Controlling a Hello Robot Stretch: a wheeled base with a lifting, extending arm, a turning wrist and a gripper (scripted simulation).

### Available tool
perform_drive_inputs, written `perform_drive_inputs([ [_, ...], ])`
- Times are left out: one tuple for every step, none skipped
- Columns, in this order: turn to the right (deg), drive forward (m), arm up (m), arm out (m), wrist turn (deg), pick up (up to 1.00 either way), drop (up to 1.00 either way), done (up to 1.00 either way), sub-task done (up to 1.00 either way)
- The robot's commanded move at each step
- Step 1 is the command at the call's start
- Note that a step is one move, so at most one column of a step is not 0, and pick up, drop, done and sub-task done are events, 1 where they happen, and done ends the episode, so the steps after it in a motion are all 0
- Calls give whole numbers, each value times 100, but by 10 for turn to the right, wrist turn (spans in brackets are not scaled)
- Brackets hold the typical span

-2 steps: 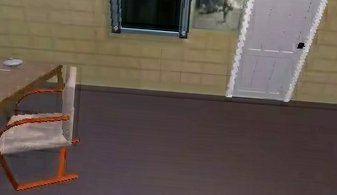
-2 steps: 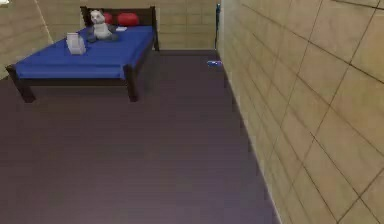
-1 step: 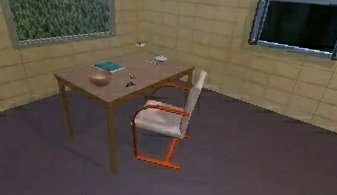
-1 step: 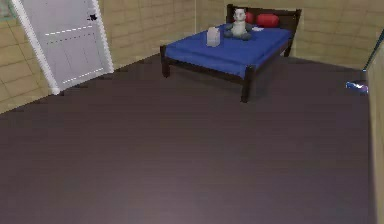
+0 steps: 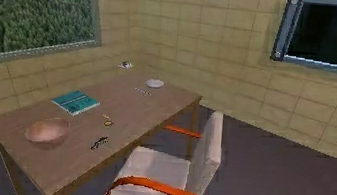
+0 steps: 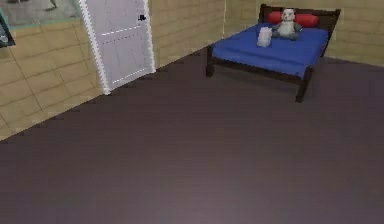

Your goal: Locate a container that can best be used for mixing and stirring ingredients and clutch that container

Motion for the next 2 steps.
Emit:
perform_drive_inputs([
  [-450,0,0,0,0,0,0,0,0],
  [-450,0,0,0,0,0,0,0,0],
])
